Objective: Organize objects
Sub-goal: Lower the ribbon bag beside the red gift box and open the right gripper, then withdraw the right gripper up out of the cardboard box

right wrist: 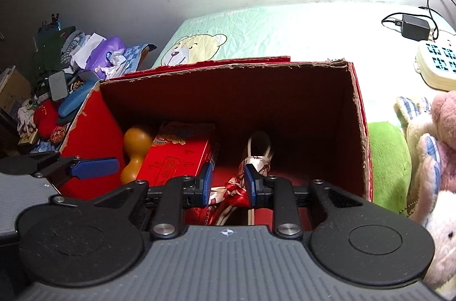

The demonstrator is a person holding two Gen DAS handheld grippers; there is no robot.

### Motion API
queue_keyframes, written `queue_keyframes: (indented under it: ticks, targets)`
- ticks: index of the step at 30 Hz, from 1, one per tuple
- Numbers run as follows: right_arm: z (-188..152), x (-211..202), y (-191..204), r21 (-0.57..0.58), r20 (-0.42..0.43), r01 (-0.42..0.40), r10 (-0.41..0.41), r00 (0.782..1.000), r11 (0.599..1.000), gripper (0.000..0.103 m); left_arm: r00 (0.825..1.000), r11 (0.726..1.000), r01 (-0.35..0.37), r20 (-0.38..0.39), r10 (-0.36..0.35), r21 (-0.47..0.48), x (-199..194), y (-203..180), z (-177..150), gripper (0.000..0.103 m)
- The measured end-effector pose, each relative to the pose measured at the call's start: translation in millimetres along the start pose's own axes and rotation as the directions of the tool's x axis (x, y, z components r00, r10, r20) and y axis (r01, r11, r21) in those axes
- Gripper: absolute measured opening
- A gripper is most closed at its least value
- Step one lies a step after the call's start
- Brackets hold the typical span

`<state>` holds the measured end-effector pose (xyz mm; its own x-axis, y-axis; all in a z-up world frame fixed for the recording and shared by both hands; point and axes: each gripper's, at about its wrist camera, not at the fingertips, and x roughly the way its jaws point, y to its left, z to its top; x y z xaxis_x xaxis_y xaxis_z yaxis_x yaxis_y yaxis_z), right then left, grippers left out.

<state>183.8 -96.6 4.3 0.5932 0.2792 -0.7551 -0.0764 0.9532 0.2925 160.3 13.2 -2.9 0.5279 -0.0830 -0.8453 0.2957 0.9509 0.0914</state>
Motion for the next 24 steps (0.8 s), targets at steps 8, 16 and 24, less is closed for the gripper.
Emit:
queue_keyframes:
  ticks: [8, 16, 24]
  targets:
    - [-7, -27, 9, -0.030, 0.081, 0.027, -0.025, 0.996, 0.999, 0.028, 0.999, 1.000, -0.020, 0.036, 0.019, 0.018, -24, -2, -12, 0.078]
    - [-18, -54, 20, -0.060, 0.176, 0.038, -0.026, 0.984, 0.997, 0.033, 0.995, 0.999, -0.031, 0.090, 0.030, 0.010, -57, 1, -24, 0.079]
    - [-32, -76, 26, -0.045, 0.222, 0.026, -0.016, 0.975, 0.999, 0.034, 0.991, 0.999, -0.028, 0.130, 0.026, 0.016, -85, -2, -41, 0.082]
